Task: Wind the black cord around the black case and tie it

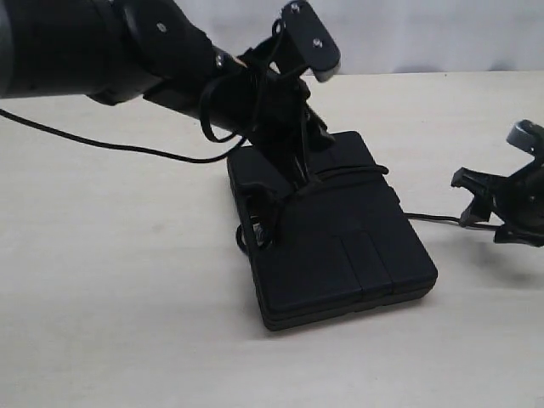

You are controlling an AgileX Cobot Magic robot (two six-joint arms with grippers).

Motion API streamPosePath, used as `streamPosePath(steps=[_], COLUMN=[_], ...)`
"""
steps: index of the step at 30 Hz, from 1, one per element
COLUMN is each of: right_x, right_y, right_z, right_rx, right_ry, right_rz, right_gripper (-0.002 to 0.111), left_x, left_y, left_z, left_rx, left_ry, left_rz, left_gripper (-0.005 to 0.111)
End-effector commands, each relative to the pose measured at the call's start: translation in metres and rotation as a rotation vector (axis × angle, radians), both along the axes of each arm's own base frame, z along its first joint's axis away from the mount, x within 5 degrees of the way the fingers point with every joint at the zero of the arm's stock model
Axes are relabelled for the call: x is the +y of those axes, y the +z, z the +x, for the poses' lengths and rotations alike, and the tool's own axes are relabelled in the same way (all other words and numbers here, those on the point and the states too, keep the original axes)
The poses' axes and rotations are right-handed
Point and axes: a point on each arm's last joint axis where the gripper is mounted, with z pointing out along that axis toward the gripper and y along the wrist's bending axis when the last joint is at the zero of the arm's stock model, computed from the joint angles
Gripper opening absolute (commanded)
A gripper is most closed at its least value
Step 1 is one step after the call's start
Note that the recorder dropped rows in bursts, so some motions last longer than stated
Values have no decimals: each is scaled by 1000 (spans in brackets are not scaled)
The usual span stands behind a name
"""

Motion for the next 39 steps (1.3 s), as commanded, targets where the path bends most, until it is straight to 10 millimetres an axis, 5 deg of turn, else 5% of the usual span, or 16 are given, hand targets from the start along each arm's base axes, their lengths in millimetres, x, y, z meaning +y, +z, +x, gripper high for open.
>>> streamPosePath(steps=[1,15,19,23,29,35,39], right_x=[-15,-10,13,35,40,40,40], right_y=[-22,-56,-65,-71,-71,-93,-91], right_z=[-6,41,80,102,104,100,105], right_rx=[-24,-57,-18,124,215,262,201], right_ry=[-171,-118,88,216,293,333,355], right_rz=[32,207,250,51,-148,-146,-165], right_gripper=[51,51,49,41,39,4,4], left_x=[14,50,72,75,74,71,66], left_y=[28,22,19,19,16,0,-12], left_z=[2,18,27,29,27,31,38], left_rx=[-27,67,107,108,131,177,167], left_ry=[90,116,135,145,129,123,121], left_rz=[-80,-1,39,37,47,69,53], left_gripper=[18,18,18,18,18,18,18])
